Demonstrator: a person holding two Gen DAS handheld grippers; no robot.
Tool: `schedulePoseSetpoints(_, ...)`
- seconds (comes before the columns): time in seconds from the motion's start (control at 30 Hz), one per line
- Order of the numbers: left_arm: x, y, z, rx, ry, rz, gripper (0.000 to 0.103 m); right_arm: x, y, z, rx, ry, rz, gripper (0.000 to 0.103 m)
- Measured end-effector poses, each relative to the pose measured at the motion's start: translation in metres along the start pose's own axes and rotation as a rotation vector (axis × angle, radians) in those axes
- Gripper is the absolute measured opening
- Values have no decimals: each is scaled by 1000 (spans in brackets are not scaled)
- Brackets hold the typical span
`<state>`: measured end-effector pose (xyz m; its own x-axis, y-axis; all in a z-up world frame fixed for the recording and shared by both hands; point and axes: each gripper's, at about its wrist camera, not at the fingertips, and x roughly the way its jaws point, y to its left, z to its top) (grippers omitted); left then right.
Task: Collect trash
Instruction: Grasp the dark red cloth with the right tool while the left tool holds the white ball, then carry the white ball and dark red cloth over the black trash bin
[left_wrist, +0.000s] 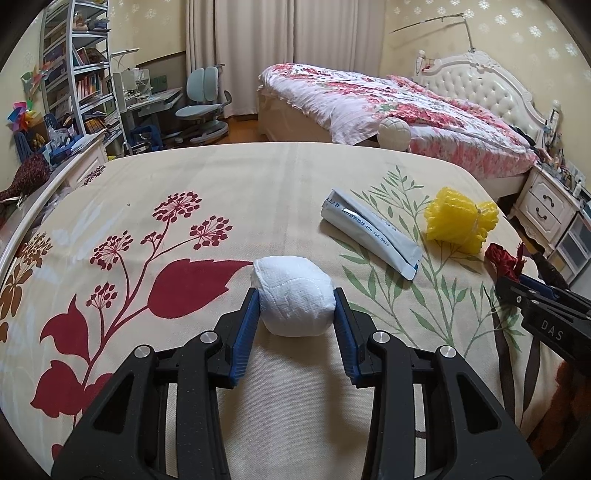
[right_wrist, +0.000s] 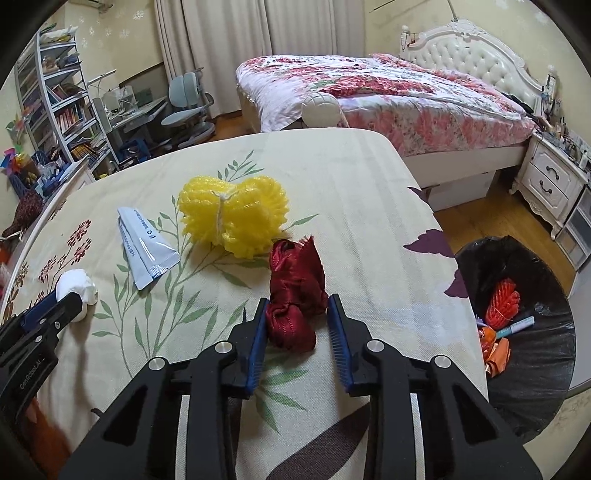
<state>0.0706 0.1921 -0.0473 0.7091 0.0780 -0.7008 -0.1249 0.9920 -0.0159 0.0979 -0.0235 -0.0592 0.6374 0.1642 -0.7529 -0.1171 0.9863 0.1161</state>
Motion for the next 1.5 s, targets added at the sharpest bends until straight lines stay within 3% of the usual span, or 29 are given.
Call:
schedulePoseSetpoints(0.73,-19,-51,-7,58,-8,-73,38,-29,-35,-25,30,-29,-28,32)
schedulePoseSetpoints(1.5,-36,-147,1,166,-57,-220,38,-59,-132,-35,193,-97,-169,32)
